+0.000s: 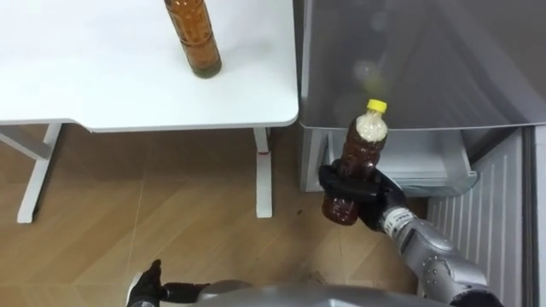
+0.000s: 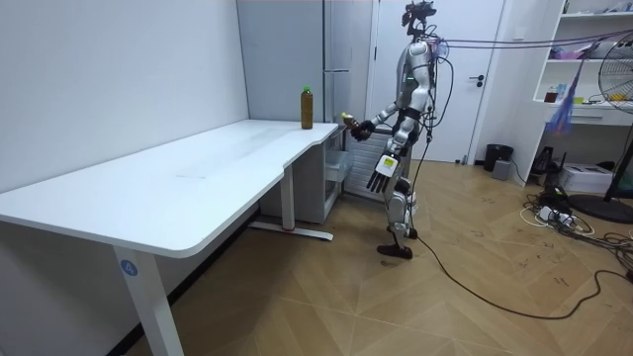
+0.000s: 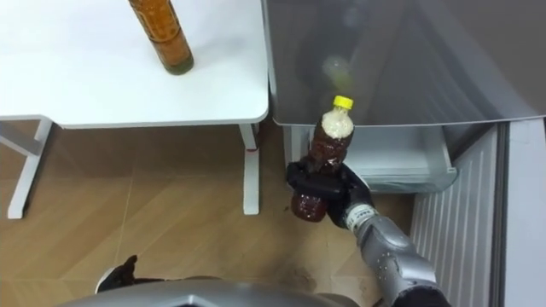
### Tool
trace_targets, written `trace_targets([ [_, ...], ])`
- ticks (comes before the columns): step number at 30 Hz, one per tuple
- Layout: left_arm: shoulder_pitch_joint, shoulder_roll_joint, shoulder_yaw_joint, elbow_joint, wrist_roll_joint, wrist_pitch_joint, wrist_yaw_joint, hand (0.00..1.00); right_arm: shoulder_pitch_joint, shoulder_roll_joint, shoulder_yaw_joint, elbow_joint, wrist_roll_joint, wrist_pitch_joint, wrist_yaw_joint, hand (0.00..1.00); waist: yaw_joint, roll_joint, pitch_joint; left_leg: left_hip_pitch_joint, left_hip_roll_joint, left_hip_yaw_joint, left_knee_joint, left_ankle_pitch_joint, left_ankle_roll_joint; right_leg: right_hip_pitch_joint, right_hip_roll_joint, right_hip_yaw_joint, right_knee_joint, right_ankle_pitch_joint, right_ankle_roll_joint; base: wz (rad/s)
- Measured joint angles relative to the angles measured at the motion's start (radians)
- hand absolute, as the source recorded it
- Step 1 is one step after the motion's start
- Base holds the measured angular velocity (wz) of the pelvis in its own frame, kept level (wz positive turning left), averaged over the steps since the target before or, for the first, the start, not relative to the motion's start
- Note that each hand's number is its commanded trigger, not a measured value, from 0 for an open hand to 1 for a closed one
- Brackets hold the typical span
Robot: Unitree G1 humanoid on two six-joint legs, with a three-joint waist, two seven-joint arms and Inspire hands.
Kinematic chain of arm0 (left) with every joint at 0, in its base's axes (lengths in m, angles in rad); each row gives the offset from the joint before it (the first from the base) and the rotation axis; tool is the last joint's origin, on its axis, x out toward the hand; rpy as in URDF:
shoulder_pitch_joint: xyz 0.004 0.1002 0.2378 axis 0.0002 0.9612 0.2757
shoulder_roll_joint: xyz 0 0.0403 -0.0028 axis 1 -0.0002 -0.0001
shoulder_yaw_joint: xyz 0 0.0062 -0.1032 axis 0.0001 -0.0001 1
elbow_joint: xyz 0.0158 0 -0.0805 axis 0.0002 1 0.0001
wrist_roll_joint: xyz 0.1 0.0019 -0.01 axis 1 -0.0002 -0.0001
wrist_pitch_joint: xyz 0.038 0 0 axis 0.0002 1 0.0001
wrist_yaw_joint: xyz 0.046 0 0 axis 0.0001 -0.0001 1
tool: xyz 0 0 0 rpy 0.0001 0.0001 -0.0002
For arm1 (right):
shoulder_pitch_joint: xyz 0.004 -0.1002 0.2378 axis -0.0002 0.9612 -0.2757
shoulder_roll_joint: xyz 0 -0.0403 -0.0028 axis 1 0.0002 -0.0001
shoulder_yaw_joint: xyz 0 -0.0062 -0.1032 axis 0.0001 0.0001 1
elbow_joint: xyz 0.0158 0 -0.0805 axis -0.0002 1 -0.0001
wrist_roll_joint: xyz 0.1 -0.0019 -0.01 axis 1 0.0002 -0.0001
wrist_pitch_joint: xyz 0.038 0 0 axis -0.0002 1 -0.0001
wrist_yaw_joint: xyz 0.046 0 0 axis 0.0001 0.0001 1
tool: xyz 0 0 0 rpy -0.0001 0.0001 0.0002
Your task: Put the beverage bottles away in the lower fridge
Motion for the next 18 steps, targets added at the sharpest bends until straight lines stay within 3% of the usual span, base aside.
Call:
trace_targets([
  [4, 0.002, 0.001, 0.008, 0.004, 0.002, 0.004, -0.014, 0.0, 0.0, 0.003, 0.0, 0.021, 0.057, 0.0, -0.022, 1.0, -0.002, 0.0, -0.0004, -0.001, 0.001, 0.007, -0.008, 0.0, 0.0, -0.005, 0.0, -0.005, -0.001, 0.0, 0.0, -0.03],
  [11, 0.008, -0.005, 0.007, 0.008, -0.001, 0.004, 0.014, 0.0, 0.0, 0.007, 0.009, 0.059, 0.354, -0.003, -0.063, 1.0, 0.001, -0.006, -0.0051, 0.003, 0.001, 0.016, -0.009, 0.0, 0.0, -0.003, 0.0, -0.003, 0.0, 0.0, 0.0, 0.0],
  [18, 0.013, -0.019, 0.02, 0.022, -0.001, 0.002, 0.037, 0.0, 0.002, 0.02, 0.004, 0.061, 0.517, -0.014, -0.084, 1.0, 0.0, -0.006, -0.0081, 0.005, 0.001, 0.02, -0.005, 0.001, 0.001, -0.002, -0.001, 0.005, 0.0, 0.0, 0.0, -0.02],
])
